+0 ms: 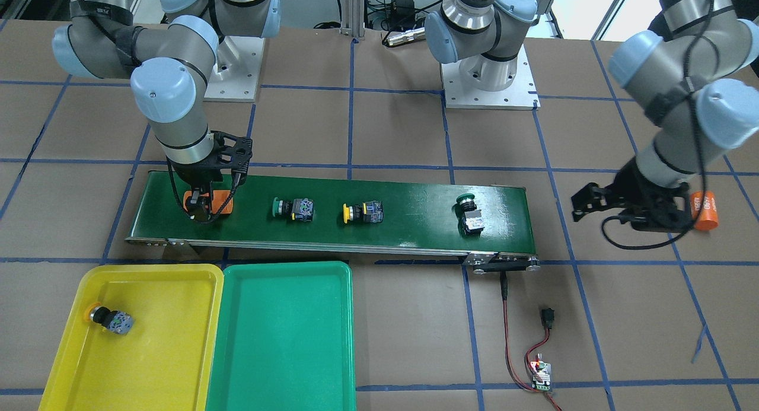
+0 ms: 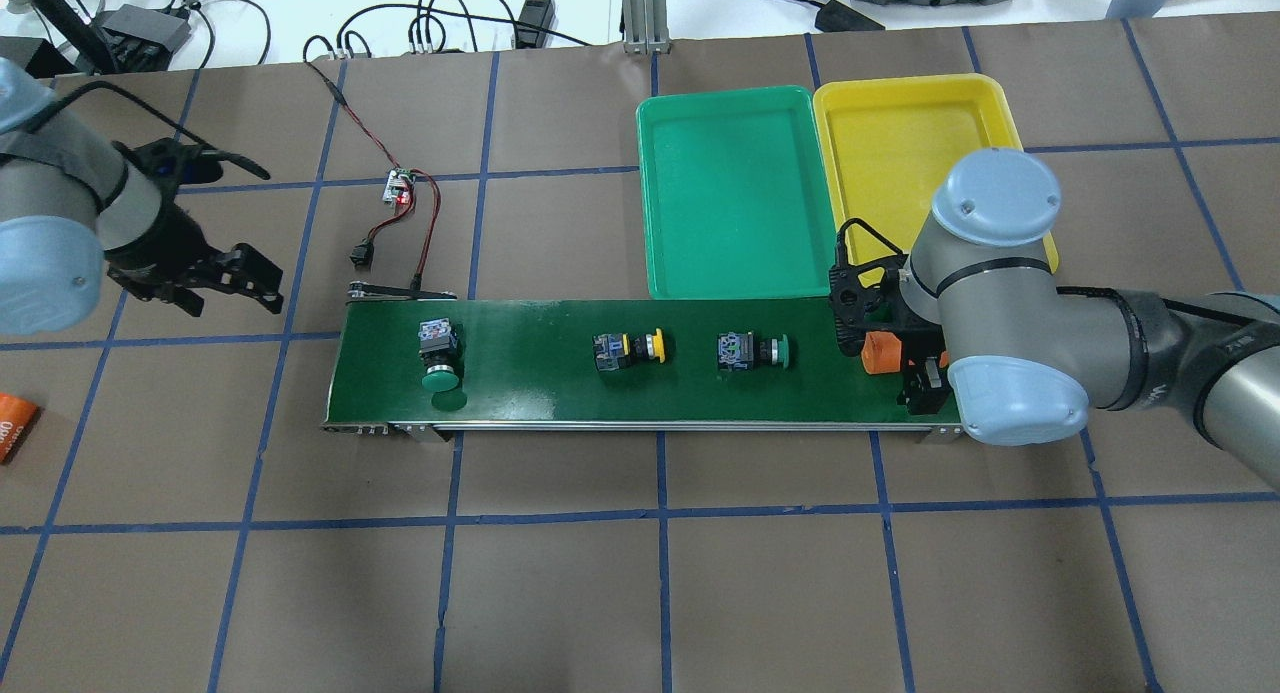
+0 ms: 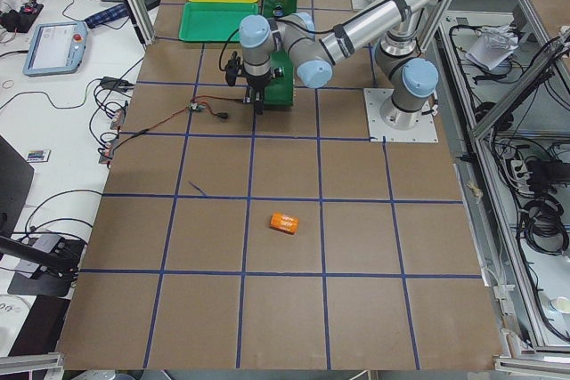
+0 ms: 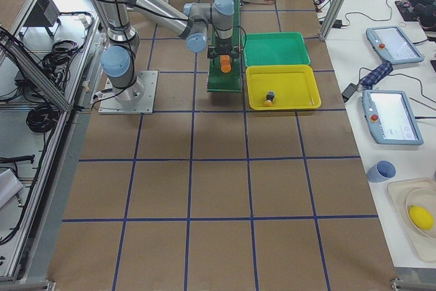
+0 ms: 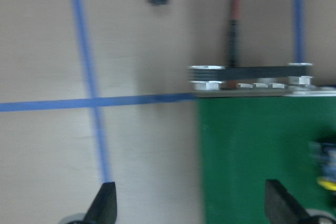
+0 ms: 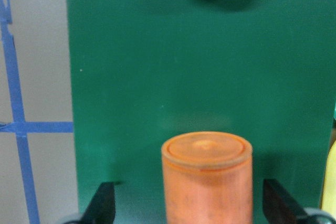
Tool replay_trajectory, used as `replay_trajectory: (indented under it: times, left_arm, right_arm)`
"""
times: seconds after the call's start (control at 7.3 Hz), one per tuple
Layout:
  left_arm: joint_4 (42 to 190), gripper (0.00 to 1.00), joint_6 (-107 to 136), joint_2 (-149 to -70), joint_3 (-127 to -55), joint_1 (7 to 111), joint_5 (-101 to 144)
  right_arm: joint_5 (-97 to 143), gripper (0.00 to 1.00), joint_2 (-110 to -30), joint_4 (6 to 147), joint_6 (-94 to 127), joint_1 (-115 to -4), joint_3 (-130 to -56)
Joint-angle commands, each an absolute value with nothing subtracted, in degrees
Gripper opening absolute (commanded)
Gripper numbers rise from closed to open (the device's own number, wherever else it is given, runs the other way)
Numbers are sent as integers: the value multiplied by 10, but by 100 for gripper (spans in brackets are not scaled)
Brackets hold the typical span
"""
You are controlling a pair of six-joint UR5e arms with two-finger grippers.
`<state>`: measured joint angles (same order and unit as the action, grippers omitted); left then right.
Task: Sort buttons by color to trays
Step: 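Lift the orange cylinder with the right gripper while the left withdraws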
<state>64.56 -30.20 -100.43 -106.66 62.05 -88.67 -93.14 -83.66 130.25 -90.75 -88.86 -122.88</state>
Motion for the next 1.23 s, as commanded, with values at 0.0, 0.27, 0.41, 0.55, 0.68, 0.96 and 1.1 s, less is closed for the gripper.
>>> replay_trajectory:
  times: [0.0,0.27,0.41,0.55,0.68,0.96,1.1]
  left_arm:
    - [644,100,-492,-1061,-1024,481,-889]
    - [572,100,-662,-1117,-1013,387,-889]
    - [539,100,-686,-1127,-1015,366,-889]
    - [518,100,-731,-1146,-1018,341,-886]
    - [509,100,-737,-1163,-1016,330,-889]
    - [507,100,-737,-1184,-1013,327,-890]
    - [501,88,-737,-1195,-1013,327,-885]
  right_arm:
    - [-931,100,-837,1303,-907,-889,-1229]
    - [-931,100,-837,1303,-907,-889,-1229]
    - [-931,100,-837,1303,-907,-889,-1229]
    - [-931,100,-837,1303,-907,-889,-1229]
    - [-931,100,-835,1303,-907,-889,-1230]
    - [-931,100,-833,1303,-906,-889,-1229]
    - [-930,100,-833,1303,-906,-889,-1229]
